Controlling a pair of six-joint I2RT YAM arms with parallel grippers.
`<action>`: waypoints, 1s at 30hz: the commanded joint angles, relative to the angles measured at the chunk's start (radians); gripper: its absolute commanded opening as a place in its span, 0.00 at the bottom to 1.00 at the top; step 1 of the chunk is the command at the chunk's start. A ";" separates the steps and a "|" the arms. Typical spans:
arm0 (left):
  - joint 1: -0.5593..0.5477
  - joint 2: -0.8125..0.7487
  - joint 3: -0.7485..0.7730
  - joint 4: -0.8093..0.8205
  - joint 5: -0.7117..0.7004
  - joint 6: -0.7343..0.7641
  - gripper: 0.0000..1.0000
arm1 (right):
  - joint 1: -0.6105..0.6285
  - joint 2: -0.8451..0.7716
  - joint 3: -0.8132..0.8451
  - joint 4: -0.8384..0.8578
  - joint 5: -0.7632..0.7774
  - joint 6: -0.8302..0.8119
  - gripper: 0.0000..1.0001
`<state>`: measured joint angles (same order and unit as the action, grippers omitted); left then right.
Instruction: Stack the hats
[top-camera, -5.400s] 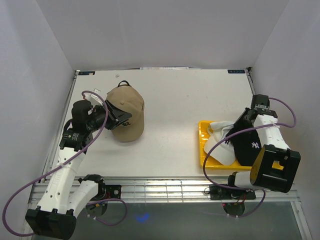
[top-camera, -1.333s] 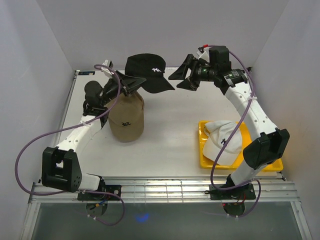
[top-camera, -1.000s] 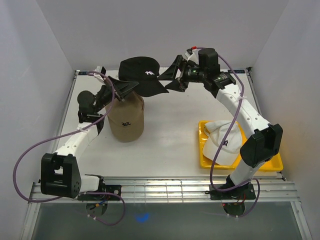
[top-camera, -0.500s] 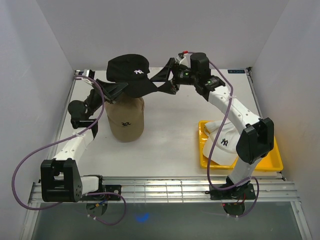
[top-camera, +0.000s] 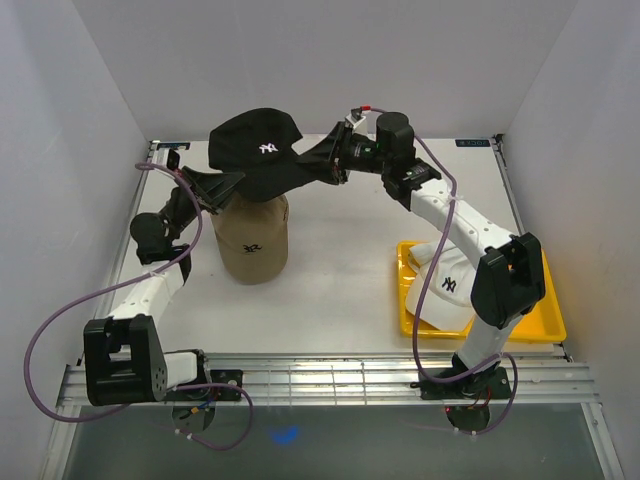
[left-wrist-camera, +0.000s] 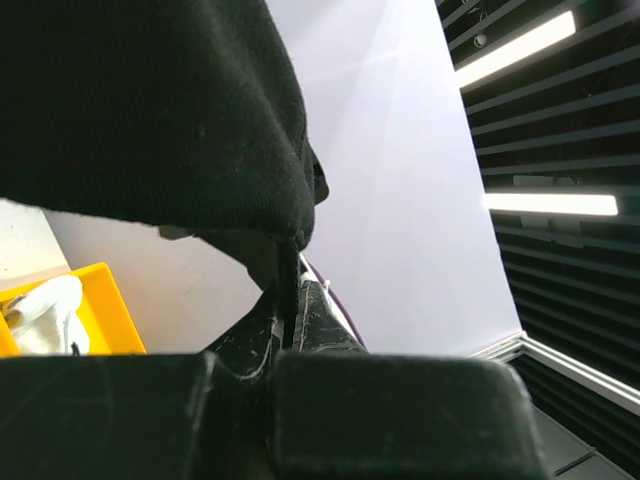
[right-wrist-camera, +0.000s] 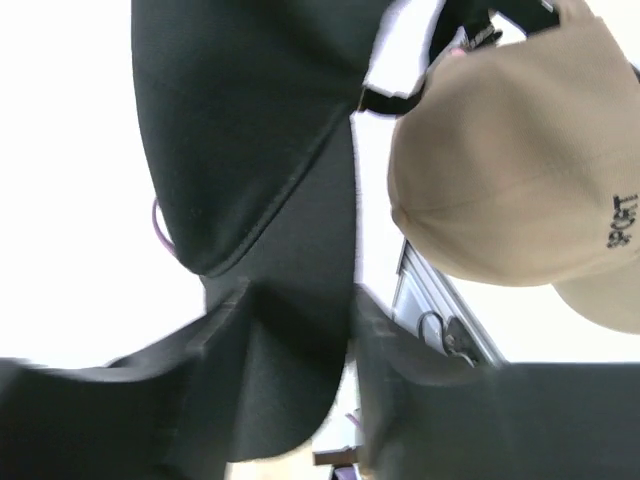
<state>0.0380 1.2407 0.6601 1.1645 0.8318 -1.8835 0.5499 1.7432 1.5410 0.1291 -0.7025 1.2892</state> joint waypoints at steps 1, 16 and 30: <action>0.026 -0.006 -0.001 0.061 0.027 -0.020 0.00 | 0.033 -0.010 0.014 0.058 -0.038 -0.022 0.39; 0.065 -0.029 0.068 -0.209 0.104 0.089 0.27 | 0.125 0.027 -0.018 0.181 0.026 -0.010 0.08; 0.137 0.022 0.167 -0.450 0.167 0.165 0.00 | 0.217 0.087 -0.050 0.227 0.115 -0.053 0.08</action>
<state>0.1940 1.2545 0.7700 0.7670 0.9939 -1.7538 0.6392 1.8034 1.5143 0.3248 -0.4599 1.3266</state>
